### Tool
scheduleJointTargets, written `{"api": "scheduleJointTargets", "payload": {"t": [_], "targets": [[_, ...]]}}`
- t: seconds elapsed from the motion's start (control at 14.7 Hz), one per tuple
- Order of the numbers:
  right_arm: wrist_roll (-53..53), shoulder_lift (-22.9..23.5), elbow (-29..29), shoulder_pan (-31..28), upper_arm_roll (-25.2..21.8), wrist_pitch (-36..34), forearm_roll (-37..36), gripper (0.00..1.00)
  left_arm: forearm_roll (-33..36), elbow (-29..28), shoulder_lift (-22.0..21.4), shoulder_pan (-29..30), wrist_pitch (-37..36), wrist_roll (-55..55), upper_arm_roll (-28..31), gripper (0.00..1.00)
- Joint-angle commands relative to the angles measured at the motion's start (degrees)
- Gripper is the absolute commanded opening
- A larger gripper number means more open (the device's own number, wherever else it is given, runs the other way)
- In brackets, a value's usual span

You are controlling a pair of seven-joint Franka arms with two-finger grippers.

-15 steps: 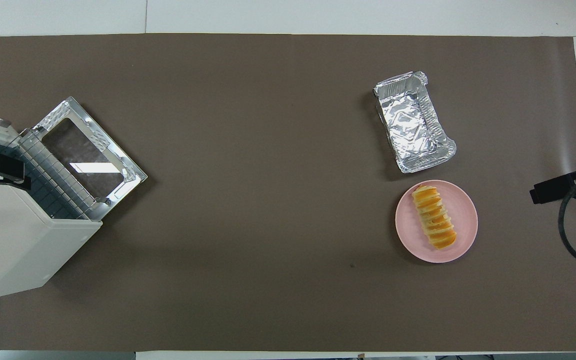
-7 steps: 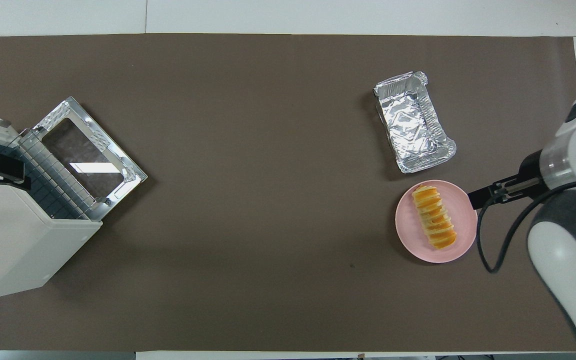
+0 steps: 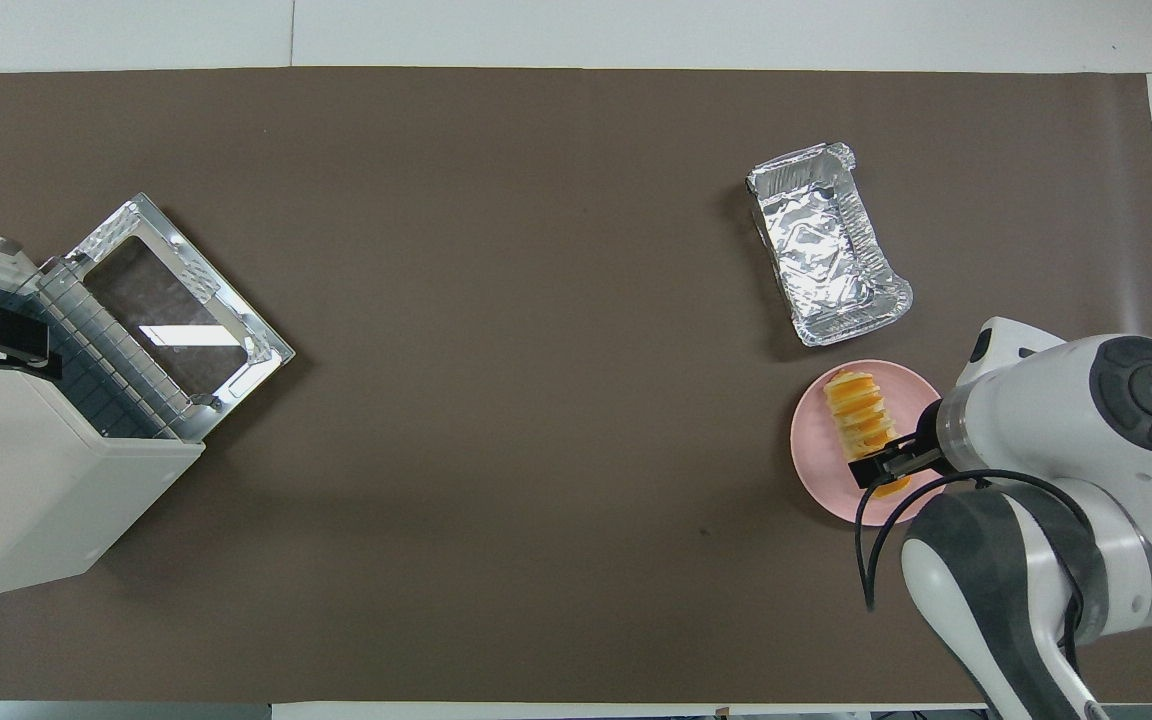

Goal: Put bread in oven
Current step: 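Reach the right gripper down to the bread slices on the pink plate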

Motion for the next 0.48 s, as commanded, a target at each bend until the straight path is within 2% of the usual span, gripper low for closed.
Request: {"api": "scheduleJointTargets", "payload": {"t": [0.0, 0.2, 0.41], "targets": [[-4.02, -1.42, -7.72, -0.97, 0.15, 8.70, 0.97, 1.00, -0.38, -1.67, -1.51, 0.07, -0.11, -0.07, 0.09, 1.00], [-4.99, 1.82, -10.46, -1.23, 0.15, 15.92, 0.88, 1.00, -0.38, -1.67, -1.51, 0.16, -0.11, -0.07, 0.09, 1.00], [-9.11, 4.63, -11.08, -4.12, 0.15, 20.58, 0.62, 1.00, -0.38, -1.67, -1.51, 0.16, -0.11, -0.07, 0.09, 1.00]]}}
